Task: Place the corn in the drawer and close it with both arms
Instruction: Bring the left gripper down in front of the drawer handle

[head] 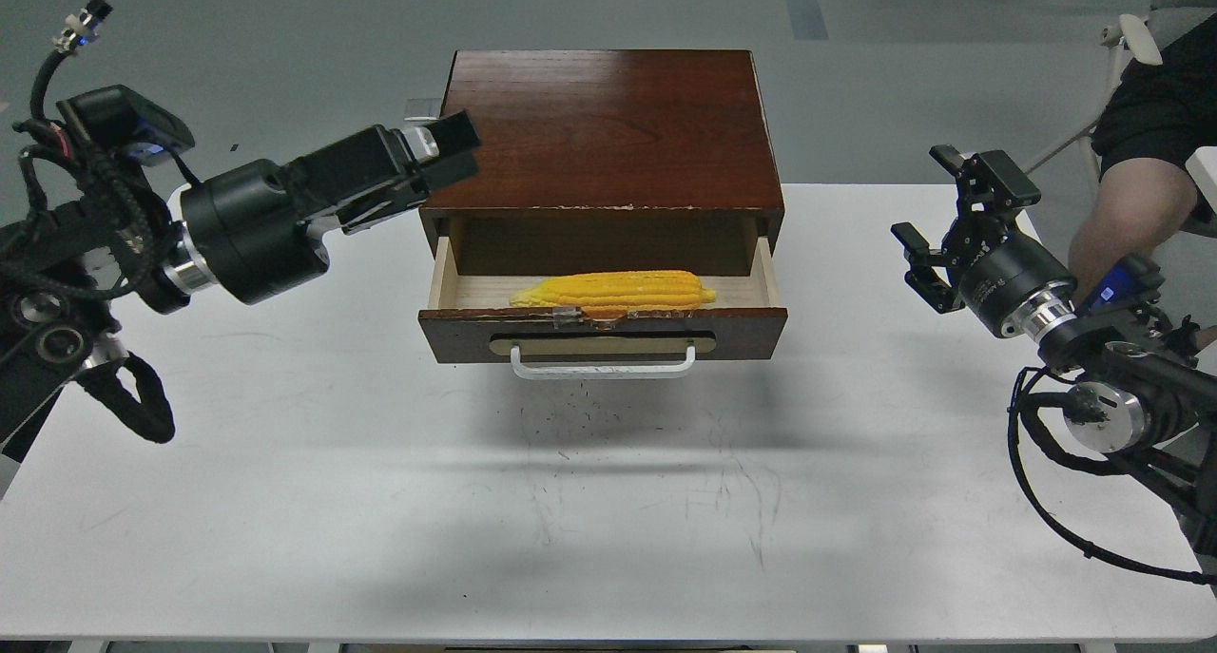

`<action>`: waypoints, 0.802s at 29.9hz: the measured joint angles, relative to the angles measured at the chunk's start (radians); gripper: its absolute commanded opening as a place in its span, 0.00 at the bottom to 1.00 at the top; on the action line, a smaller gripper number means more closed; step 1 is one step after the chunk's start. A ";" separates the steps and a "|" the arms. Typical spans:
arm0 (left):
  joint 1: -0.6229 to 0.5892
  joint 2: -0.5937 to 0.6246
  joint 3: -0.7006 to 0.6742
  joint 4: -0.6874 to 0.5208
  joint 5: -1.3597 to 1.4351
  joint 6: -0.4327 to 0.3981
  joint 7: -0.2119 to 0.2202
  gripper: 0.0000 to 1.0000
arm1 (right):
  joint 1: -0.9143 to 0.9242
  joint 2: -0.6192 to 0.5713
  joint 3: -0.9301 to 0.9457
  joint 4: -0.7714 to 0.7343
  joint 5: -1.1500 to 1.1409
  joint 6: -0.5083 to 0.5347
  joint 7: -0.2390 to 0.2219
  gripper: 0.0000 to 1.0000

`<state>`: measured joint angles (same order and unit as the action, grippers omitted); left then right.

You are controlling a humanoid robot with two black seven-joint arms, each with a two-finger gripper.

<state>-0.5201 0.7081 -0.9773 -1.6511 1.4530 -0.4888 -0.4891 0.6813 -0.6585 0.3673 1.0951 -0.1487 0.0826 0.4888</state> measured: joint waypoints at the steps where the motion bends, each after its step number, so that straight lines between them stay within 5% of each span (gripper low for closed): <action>1: -0.016 -0.008 0.025 -0.006 0.062 0.000 0.000 0.98 | 0.000 0.000 0.000 -0.001 0.000 0.000 0.000 1.00; 5: -0.057 -0.041 0.120 -0.019 0.222 0.000 0.000 0.92 | 0.000 -0.007 -0.003 0.001 0.000 0.000 0.000 1.00; 8: -0.064 -0.079 0.178 -0.021 0.335 0.000 0.000 0.75 | -0.001 -0.013 -0.004 0.001 0.000 0.000 0.000 1.00; 10: -0.064 -0.101 0.205 -0.021 0.392 0.000 0.000 0.47 | -0.002 -0.017 -0.005 0.001 0.000 0.000 0.000 1.00; 12: -0.064 -0.116 0.235 -0.021 0.428 0.000 0.000 0.35 | -0.002 -0.020 -0.007 0.000 -0.002 0.000 0.000 1.00; 15: -0.058 -0.125 0.275 -0.021 0.445 0.000 0.000 0.00 | -0.005 -0.021 -0.008 0.000 -0.003 0.000 0.000 1.00; 24: 0.033 -0.144 0.326 0.026 0.410 0.000 0.000 0.00 | -0.021 -0.021 -0.010 0.002 -0.005 0.000 0.000 1.00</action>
<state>-0.4874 0.5645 -0.6518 -1.6251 1.8632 -0.4887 -0.4886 0.6602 -0.6795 0.3573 1.0972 -0.1533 0.0829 0.4888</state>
